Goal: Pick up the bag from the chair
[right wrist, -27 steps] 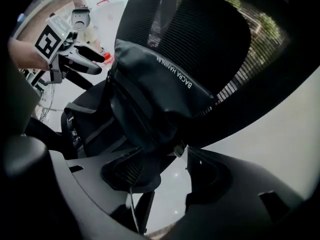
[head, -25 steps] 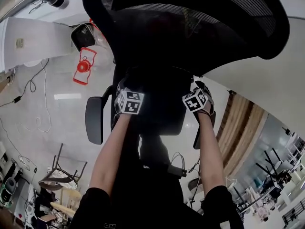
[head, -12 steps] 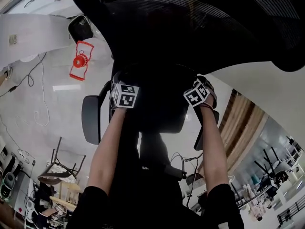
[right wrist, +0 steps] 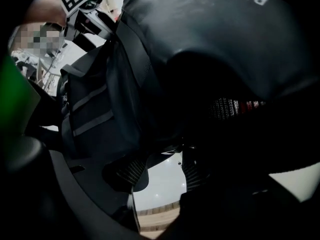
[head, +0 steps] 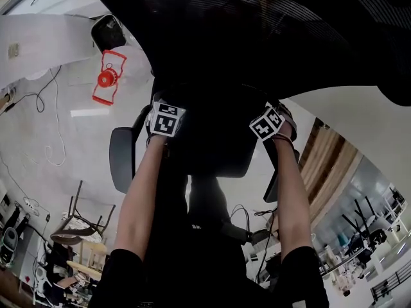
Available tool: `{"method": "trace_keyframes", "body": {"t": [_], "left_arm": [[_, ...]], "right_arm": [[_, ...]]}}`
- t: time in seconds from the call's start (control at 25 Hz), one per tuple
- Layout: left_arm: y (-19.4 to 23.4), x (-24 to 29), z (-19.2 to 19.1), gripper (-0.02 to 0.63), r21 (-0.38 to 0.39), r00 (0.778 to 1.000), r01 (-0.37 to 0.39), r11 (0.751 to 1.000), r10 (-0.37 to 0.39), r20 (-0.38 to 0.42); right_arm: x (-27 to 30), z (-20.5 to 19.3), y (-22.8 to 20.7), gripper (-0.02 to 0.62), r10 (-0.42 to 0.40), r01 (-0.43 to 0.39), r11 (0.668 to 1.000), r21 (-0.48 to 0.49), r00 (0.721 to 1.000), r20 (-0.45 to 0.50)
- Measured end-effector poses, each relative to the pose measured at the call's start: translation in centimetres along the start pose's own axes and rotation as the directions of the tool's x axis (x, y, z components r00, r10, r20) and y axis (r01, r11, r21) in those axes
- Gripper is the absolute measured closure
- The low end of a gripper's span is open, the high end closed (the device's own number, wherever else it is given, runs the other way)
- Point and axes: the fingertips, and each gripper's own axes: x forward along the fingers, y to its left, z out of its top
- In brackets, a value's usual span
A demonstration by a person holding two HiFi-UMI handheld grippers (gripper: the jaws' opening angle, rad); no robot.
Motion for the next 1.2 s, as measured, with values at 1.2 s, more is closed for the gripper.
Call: {"method": "trace_keyframes", "body": {"t": [1.2], "left_arm": [[0.7,-1.5,-1.0,0.563,0.062,0.999,0.015,0.998,-0.017,0.039]], "right_arm": [[-2.2,-1.7,-1.6,0.594,-0.007,0.006,1.0,-0.022,1.0,-0.02]]}}
